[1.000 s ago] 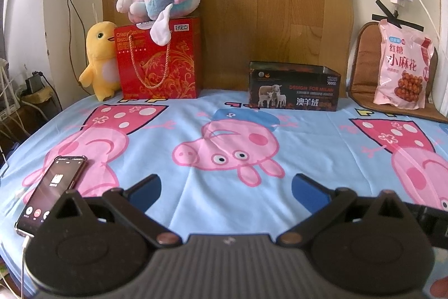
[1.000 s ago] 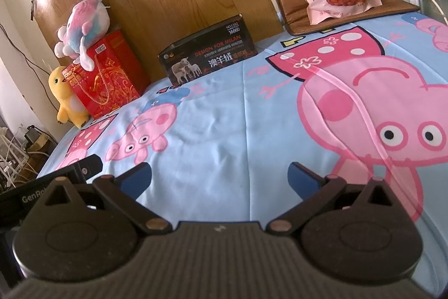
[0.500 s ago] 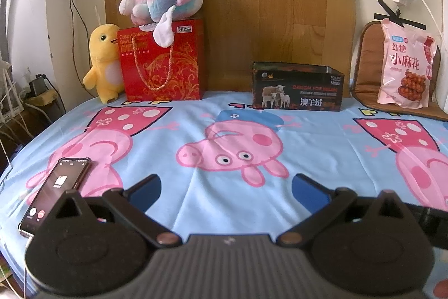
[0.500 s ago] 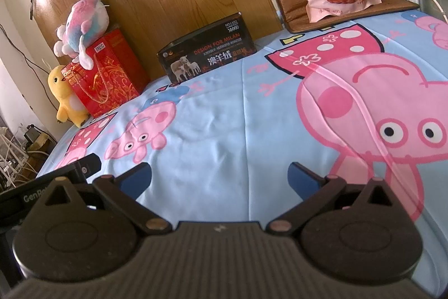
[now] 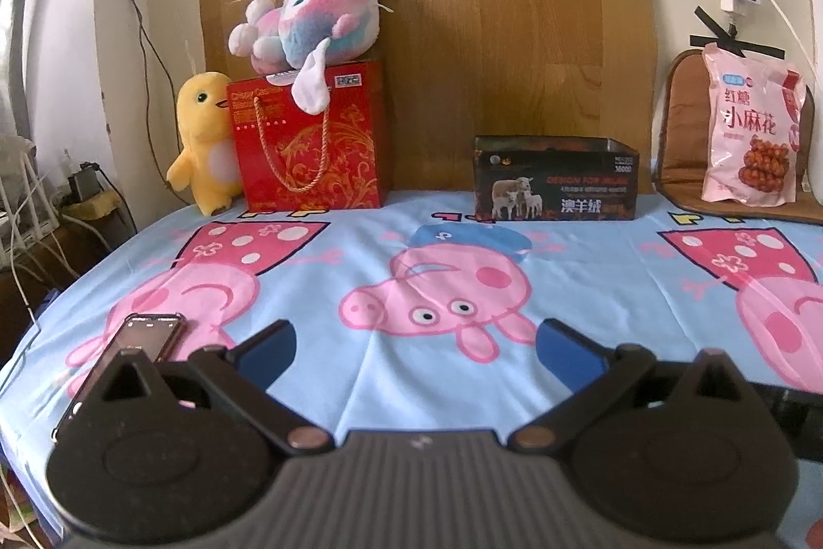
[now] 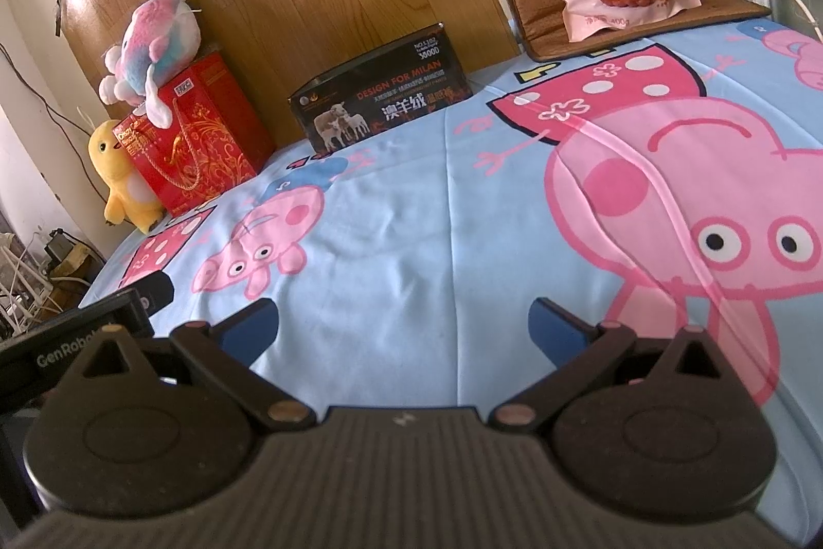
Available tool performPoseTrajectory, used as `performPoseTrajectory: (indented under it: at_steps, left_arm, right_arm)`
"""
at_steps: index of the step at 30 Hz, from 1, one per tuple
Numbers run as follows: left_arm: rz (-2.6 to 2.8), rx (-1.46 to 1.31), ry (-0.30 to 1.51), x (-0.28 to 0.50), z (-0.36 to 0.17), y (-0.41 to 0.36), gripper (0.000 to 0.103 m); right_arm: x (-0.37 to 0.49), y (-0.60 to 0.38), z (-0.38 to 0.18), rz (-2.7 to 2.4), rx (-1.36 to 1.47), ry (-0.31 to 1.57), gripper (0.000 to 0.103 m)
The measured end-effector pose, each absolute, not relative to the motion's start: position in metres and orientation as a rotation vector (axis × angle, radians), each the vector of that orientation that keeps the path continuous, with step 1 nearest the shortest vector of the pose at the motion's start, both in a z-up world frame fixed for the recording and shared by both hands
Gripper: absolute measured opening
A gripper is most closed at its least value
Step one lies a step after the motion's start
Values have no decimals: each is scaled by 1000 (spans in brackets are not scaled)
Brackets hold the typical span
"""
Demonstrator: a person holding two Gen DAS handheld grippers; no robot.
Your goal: Organize snacks
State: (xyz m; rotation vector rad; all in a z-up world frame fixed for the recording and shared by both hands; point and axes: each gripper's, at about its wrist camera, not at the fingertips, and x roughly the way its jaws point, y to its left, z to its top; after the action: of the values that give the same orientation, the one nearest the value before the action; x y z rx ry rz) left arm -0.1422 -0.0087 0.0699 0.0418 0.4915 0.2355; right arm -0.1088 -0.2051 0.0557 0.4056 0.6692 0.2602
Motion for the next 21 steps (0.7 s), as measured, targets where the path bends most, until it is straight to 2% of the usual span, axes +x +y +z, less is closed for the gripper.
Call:
performPoseTrajectory:
  at_steps: [21]
  left_arm:
    - [190,30,466,-146,75,-9,103]
  right_arm:
    - [-112,-203,60,252,359,637,103]
